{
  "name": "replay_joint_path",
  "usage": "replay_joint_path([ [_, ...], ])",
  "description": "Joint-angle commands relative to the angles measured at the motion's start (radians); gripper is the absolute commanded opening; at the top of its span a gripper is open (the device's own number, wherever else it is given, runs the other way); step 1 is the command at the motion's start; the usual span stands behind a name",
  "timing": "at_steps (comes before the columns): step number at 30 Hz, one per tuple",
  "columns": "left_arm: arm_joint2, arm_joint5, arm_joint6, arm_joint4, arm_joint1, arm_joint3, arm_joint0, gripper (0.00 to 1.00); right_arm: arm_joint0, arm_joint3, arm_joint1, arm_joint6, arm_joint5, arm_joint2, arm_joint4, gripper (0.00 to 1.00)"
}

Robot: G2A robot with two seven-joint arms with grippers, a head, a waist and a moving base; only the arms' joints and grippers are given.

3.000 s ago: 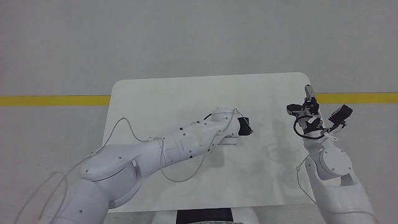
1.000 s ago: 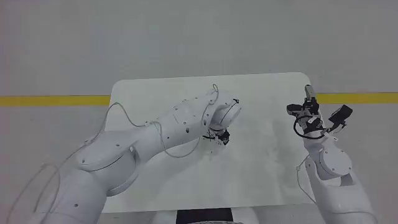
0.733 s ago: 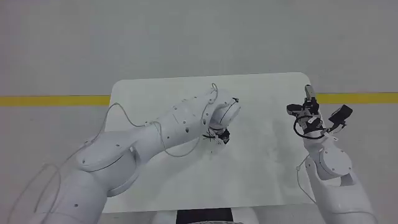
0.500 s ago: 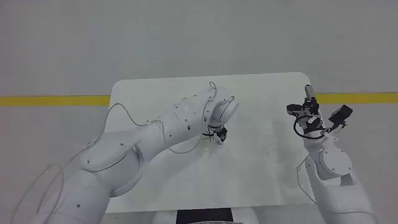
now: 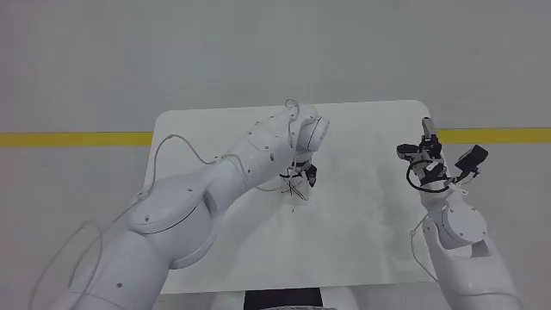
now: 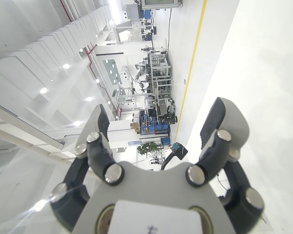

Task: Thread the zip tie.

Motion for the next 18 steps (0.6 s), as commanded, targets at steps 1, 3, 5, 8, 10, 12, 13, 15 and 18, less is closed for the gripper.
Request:
replay_joint_path([
  [1, 0.0, 0.0, 0.0, 0.0, 0.0, 0.0, 0.0, 1.0, 0.0, 0.0, 0.0, 0.0, 0.0, 0.0, 0.0, 1.0],
  [3, 0.0, 0.0, 0.0, 0.0, 0.0, 0.0, 0.0, 1.0, 0.0, 0.0, 0.0, 0.0, 0.0, 0.0, 0.0, 1.0],
  [5, -0.002, -0.002, 0.007, -0.003, 0.0, -0.009, 0.002, 1.0, 0.0, 0.0, 0.0, 0.0, 0.0, 0.0, 0.0, 1.0],
  [8, -0.006, 0.0, 0.019, -0.005, 0.002, -0.019, 0.008, 1.0, 0.0, 0.0, 0.0, 0.0, 0.0, 0.0, 0.0, 1.0],
  [10, -0.008, 0.0, 0.011, -0.002, 0.005, -0.025, 0.008, 1.0, 0.0, 0.0, 0.0, 0.0, 0.0, 0.0, 0.0, 1.0],
  [12, -0.011, 0.0, 0.005, 0.001, 0.008, -0.032, 0.01, 0.9, 0.0, 0.0, 0.0, 0.0, 0.0, 0.0, 0.0, 1.0],
  [13, -0.012, 0.0, 0.003, 0.003, 0.009, -0.034, 0.011, 0.86, 0.0, 0.0, 0.0, 0.0, 0.0, 0.0, 0.0, 1.0],
  [15, -0.015, 0.0, 0.004, 0.009, 0.011, -0.036, 0.014, 0.58, 0.0, 0.0, 0.0, 0.0, 0.0, 0.0, 0.0, 1.0],
  [18, -0.02, 0.0, 0.004, 0.012, 0.014, -0.035, 0.021, 0.47, 0.0, 0.0, 0.0, 0.0, 0.0, 0.0, 0.0, 1.0],
])
